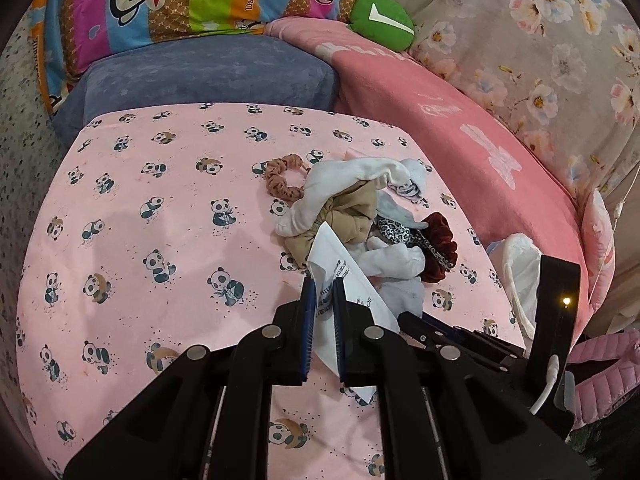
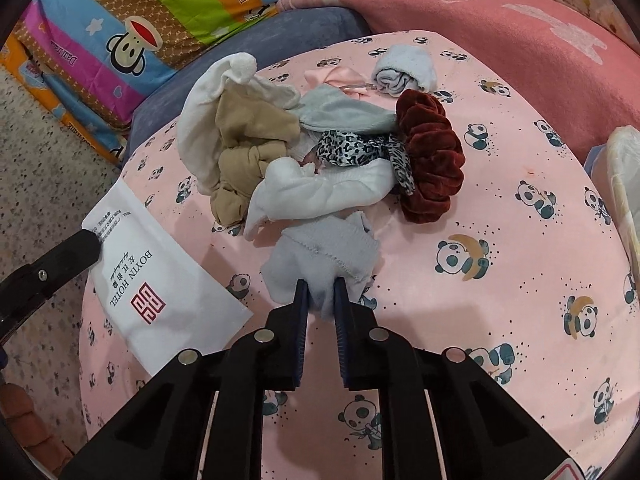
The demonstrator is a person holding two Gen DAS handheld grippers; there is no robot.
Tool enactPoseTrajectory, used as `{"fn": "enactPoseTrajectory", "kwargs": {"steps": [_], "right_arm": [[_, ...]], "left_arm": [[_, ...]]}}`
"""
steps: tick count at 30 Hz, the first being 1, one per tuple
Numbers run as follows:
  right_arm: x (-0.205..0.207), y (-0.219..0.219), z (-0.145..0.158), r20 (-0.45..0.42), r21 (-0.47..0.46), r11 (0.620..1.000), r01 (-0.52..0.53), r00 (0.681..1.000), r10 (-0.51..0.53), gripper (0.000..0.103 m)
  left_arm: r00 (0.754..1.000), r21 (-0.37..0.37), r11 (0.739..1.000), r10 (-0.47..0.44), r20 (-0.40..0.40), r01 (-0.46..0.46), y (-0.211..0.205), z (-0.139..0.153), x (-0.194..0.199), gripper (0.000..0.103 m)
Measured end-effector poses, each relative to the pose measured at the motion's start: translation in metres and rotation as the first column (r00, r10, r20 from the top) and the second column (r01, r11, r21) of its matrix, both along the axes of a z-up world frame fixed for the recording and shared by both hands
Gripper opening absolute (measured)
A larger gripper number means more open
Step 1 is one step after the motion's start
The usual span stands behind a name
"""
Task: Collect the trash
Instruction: 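Grasp the white cloth with the right gripper while the left gripper holds the card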
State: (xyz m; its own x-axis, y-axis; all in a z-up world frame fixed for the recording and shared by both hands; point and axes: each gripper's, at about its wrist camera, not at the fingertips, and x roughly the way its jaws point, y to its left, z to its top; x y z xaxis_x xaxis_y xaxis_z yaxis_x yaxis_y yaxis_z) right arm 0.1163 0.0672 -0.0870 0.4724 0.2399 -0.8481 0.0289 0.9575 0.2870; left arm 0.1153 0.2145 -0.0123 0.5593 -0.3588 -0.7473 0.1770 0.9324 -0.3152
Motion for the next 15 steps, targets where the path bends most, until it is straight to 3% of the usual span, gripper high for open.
{"fn": "enactPoseTrajectory", "kwargs": {"steps": [8, 15], "right_arm": [[-0.028, -0.016, 0.035, 0.081, -0.001, 1.0, 0.013, 0.997, -0.013, 0.011], [-0.053, -0.056, 0.076, 0.174, -0.008, 0.995, 0.096, 0.98, -0.093, 0.011]], "left_arm": [[0.999, 0.007, 0.999, -0.04, 0.031, 0.04, -0.023, 0.019, -0.007, 0.009], [0.992, 0.004, 0.995, -0.104, 0.076, 0.104, -0.063, 0.043, -0.01, 0.009]]}}
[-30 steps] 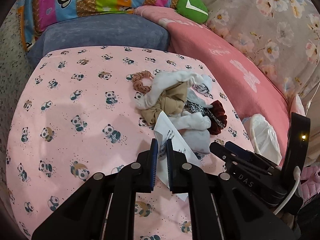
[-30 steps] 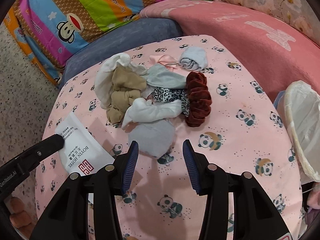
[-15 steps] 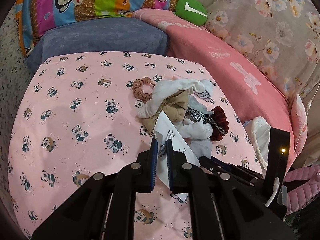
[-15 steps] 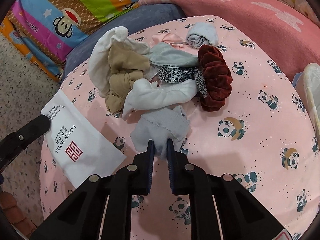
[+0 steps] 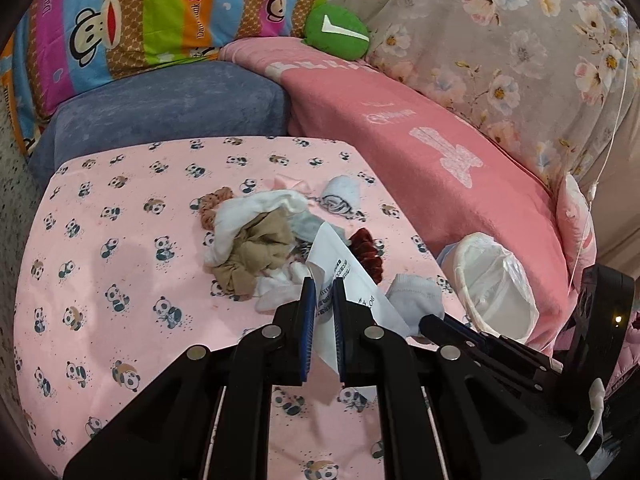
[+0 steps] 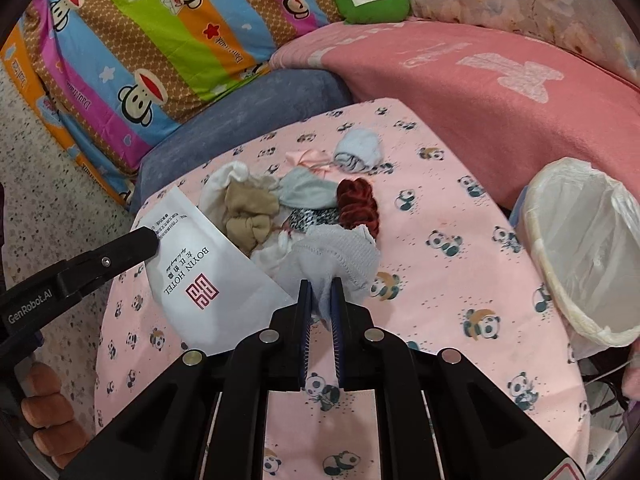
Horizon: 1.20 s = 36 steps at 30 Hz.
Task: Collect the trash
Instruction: 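Grasp the white cloth with the right gripper while the left gripper holds the card, then carry card and cloth over the bin and open both grippers to drop them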
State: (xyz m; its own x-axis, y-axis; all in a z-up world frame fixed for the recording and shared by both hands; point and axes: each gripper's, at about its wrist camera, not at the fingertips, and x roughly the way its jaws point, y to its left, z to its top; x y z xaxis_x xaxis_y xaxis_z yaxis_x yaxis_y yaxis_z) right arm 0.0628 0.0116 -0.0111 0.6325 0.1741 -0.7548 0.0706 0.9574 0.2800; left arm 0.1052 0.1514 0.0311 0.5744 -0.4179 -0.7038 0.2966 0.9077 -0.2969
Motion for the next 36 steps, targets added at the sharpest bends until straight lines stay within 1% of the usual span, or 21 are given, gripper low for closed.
{"fn": "enactPoseTrajectory", "kwargs": {"steps": [6, 11, 15, 18, 24, 30, 36], "right_arm": [[-0.019, -0.053, 0.026, 0.065, -0.024, 0.994, 0.106, 0.992, -0.104, 0.011], [-0.029, -0.098, 0.035, 0.095, -0.032, 0.981, 0.19, 0.978, -0.186, 0.011], [-0.038, -0.137, 0.037, 0.105, -0.019, 0.965, 0.262, 0.96, -0.258, 0.011], [-0.045, -0.166, 0.035, 0.106, -0.01, 0.949, 0.314, 0.944, -0.311, 0.011], [-0.057, -0.207, 0.028, 0.103, 0.001, 0.922, 0.387, 0.917, -0.385, 0.011], [-0.065, -0.24, 0.017, 0.086, 0.02, 0.896, 0.444, 0.892, -0.444, 0.011], [-0.071, -0.262, 0.006, 0.072, 0.037, 0.879, 0.475, 0.876, -0.477, 0.011]], "left_arm": [[0.995, 0.005, 0.996, -0.088, 0.045, 0.088, -0.054, 0.018, -0.001, 0.009], [0.983, 0.017, 0.986, -0.166, 0.079, 0.165, -0.105, 0.027, 0.0, 0.009], [0.971, 0.025, 0.976, -0.217, 0.1, 0.216, -0.141, 0.03, 0.001, 0.009], [0.961, 0.032, 0.967, -0.254, 0.11, 0.252, -0.166, 0.032, 0.001, 0.009], [0.941, 0.042, 0.948, -0.319, 0.114, 0.316, -0.213, 0.03, 0.0, 0.009], [0.926, 0.055, 0.932, -0.363, 0.105, 0.359, -0.248, 0.025, 0.001, 0.009], [0.915, 0.078, 0.919, -0.393, 0.088, 0.387, -0.273, 0.015, 0.003, 0.009]]}}
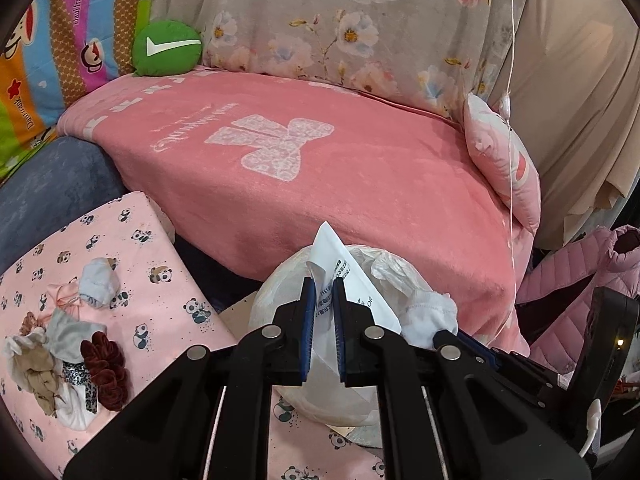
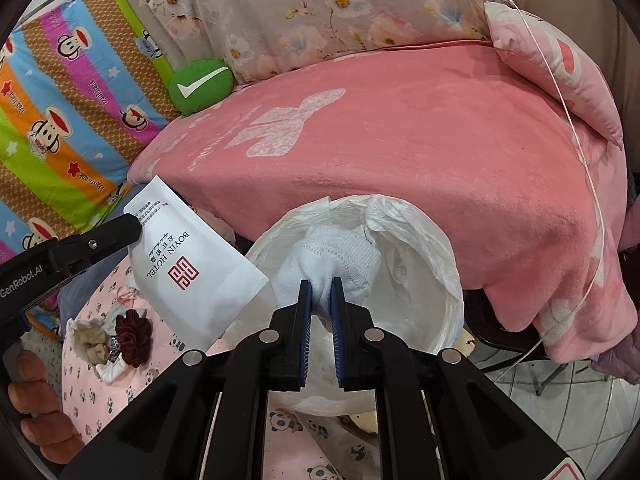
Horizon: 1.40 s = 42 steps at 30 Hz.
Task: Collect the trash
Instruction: 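Carry card and cloth over the bin and open both grippers to drop them, then move both open grippers from the bin back over the clothing pile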
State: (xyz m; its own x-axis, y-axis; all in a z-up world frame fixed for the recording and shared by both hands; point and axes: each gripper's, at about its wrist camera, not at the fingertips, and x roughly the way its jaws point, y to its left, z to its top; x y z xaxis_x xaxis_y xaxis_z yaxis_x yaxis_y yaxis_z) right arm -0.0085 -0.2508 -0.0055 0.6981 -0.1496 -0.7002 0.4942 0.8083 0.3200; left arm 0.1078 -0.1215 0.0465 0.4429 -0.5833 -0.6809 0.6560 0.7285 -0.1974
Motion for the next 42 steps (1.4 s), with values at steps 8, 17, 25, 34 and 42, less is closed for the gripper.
{"fn": "enactPoseTrajectory", "kwargs": {"steps": [8, 17, 25, 34, 42], "right_arm": [[0.0, -0.013, -0.009, -0.009, 0.014, 1.0, 0.021, 1.0, -0.021, 0.011], [0.004, -0.019, -0.015, -0.016, 0.017, 0.999, 0.028, 0.999, -0.028, 0.011], [0.004, -0.012, -0.011, -0.003, 0.002, 0.999, 0.043, 0.999, -0.043, 0.025], [0.002, 0.006, -0.002, -0.009, -0.034, 0.998, 0.047, 0.999, -0.047, 0.048], [0.001, 0.032, 0.004, -0.018, -0.067, 0.997, 0.025, 0.999, -0.026, 0.055]], "left_arm": [[1.0, 0.021, 1.0, -0.007, -0.017, 0.008, -0.018, -0.01, 0.005, 0.01], [0.999, 0.046, 0.999, 0.004, -0.048, -0.002, -0.027, -0.021, 0.009, 0.014], [0.997, 0.05, 0.996, 0.077, -0.024, -0.075, -0.016, -0.022, 0.009, 0.072], [0.992, 0.077, 0.989, 0.127, 0.012, -0.127, 0.006, -0.021, 0.004, 0.078], [0.982, 0.085, 0.978, 0.187, 0.032, -0.189, 0.034, -0.02, -0.001, 0.086]]}}
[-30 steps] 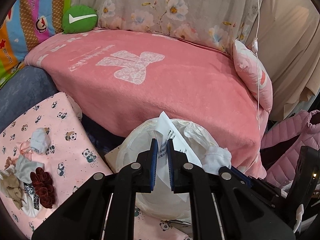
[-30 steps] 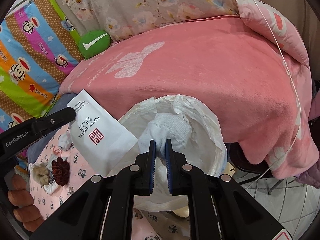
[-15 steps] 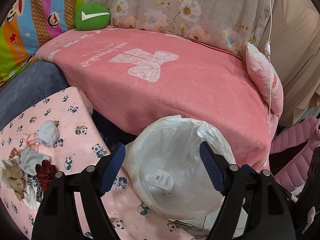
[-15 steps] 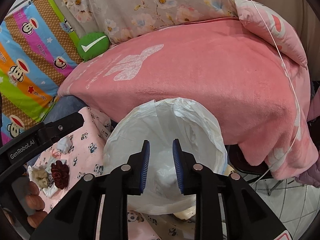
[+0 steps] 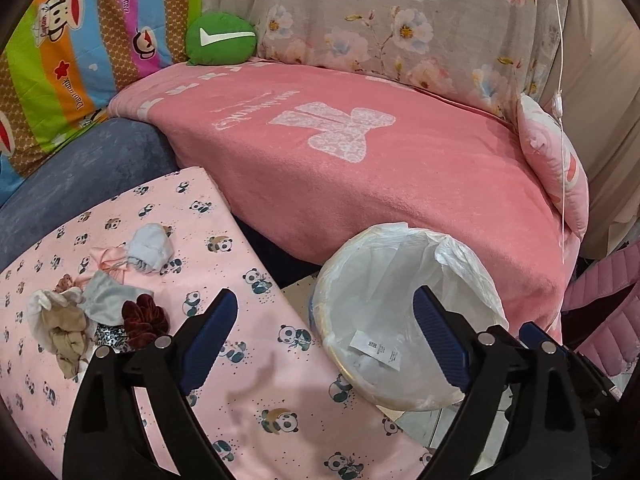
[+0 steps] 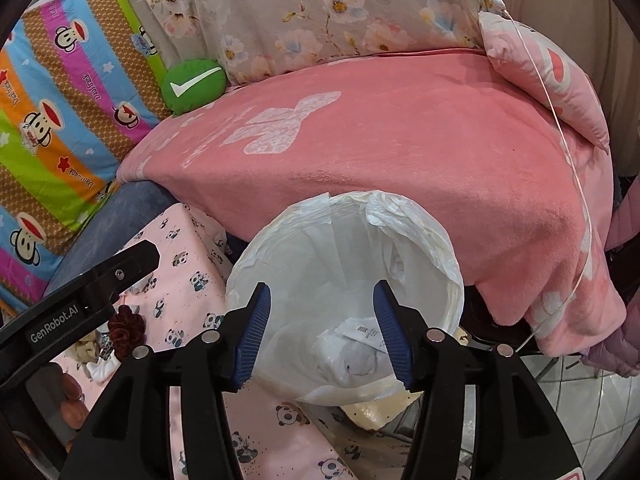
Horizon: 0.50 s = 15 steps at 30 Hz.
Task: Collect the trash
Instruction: 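Move both open grippers from the bin back over the clothing pile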
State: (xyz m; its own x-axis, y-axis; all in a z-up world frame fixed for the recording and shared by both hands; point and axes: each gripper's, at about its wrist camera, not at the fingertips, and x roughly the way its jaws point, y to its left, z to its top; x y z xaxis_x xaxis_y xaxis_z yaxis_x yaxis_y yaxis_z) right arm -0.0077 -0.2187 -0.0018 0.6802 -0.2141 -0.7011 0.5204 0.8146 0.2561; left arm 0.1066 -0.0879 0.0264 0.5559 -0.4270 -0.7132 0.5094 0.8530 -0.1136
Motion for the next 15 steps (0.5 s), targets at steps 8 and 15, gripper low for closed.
{"fn": "enactPoseTrajectory", "kwargs": {"steps": [8, 15], "right_arm": [[0.001, 0.026, 0.005, -0.003, -0.023, 0.999, -0.031, 1.0, 0.031, 0.059], [0.006, 0.052, 0.009, -0.004, -0.034, 0.996, -0.077, 0.997, 0.077, 0.059]], "left_arm": [[0.997, 0.018, 0.997, 0.078, 0.002, -0.078, 0.032, -0.003, -0.001, 0.088], [0.99, 0.028, 0.99, 0.139, -0.008, -0.138, 0.063, -0.008, -0.001, 0.089]]}}
